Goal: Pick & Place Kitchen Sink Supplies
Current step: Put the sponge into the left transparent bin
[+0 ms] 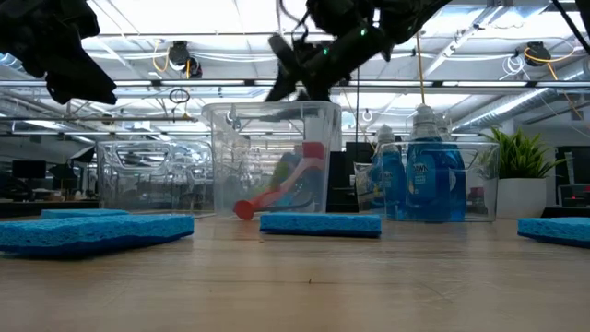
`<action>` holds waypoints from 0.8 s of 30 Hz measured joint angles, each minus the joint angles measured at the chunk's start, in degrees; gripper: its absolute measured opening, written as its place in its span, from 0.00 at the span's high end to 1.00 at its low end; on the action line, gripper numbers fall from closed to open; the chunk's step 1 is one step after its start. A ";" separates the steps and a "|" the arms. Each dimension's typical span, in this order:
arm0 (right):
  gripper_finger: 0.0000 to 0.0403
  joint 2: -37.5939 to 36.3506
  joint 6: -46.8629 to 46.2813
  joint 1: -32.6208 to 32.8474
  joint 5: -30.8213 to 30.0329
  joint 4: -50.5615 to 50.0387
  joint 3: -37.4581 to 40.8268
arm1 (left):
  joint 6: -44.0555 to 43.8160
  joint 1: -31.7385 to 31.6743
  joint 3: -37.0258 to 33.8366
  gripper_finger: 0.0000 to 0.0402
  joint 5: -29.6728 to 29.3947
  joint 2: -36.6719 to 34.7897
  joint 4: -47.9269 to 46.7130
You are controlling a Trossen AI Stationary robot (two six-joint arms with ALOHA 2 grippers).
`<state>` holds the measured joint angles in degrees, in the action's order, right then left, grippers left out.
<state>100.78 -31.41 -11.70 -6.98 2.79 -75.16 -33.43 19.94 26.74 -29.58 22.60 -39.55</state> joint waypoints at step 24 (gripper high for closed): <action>0.64 -28.79 21.85 8.85 -0.45 -3.84 -0.04 | -41.92 0.02 0.00 0.54 22.35 23.28 0.22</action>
<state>71.99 -9.56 -2.85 -7.43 -1.05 -75.20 -75.35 19.97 26.74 -7.23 45.88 -39.33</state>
